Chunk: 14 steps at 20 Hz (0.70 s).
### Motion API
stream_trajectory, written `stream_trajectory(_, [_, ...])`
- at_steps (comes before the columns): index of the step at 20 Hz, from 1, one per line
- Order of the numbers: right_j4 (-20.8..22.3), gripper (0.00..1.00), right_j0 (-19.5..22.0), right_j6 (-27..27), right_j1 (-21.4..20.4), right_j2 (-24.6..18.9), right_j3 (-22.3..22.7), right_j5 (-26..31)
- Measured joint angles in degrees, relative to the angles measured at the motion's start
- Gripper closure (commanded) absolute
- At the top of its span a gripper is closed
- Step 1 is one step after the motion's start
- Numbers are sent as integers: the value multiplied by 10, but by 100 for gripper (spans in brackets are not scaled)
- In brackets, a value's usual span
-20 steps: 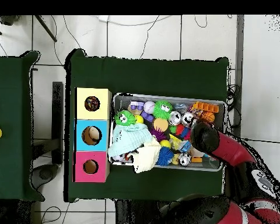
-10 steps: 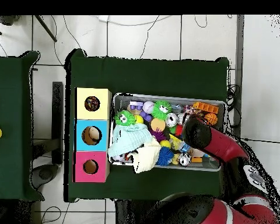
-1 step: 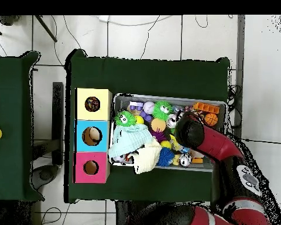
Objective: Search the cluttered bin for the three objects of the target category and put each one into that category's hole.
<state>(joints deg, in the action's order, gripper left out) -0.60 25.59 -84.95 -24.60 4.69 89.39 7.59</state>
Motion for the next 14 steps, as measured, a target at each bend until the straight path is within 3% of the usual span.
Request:
stream_trajectory(10, [-15, 100, -40, 0, -59, 27, 33, 60])
stream_trajectory(11, [-17, 0, -41, 0, -63, 30, 33, 64])
stream_trajectory(14, [-17, 0, -38, 0, -65, 29, 34, 64])
